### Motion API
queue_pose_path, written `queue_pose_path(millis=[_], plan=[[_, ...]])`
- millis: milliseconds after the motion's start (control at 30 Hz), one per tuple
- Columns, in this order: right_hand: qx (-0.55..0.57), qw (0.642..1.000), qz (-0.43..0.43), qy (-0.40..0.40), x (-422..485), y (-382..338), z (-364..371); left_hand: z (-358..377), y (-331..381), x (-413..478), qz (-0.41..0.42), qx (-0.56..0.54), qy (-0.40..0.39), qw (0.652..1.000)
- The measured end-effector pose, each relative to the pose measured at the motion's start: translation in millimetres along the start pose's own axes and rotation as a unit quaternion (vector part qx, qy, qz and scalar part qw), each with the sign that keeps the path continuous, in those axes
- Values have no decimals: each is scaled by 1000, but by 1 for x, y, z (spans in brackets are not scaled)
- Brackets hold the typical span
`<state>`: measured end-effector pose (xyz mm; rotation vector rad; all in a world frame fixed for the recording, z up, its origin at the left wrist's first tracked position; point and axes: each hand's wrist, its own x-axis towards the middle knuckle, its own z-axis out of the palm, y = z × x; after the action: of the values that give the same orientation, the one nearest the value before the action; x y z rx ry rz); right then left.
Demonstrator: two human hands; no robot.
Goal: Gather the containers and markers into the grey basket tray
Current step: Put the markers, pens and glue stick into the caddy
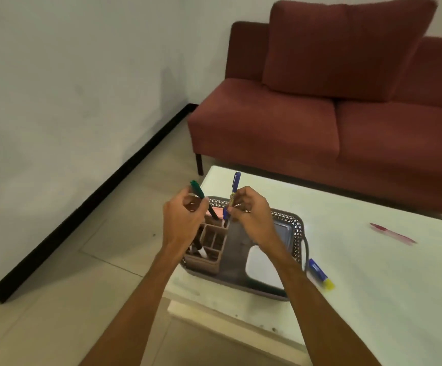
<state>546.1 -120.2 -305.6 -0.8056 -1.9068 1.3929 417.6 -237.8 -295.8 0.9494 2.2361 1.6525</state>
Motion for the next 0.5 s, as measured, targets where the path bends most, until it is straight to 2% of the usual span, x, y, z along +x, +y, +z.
queue_pose_path(millis=[133,267,500], plan=[[-51,998,3,-23,6,8,42,-29,-18,9,-14,21,15,1000],[-135,991,-1,-8,9,24,66,-36,-34,12,-49,50,2,998],[-182,983,14,-26,16,45,86,-31,-51,15,-71,85,-82,990]])
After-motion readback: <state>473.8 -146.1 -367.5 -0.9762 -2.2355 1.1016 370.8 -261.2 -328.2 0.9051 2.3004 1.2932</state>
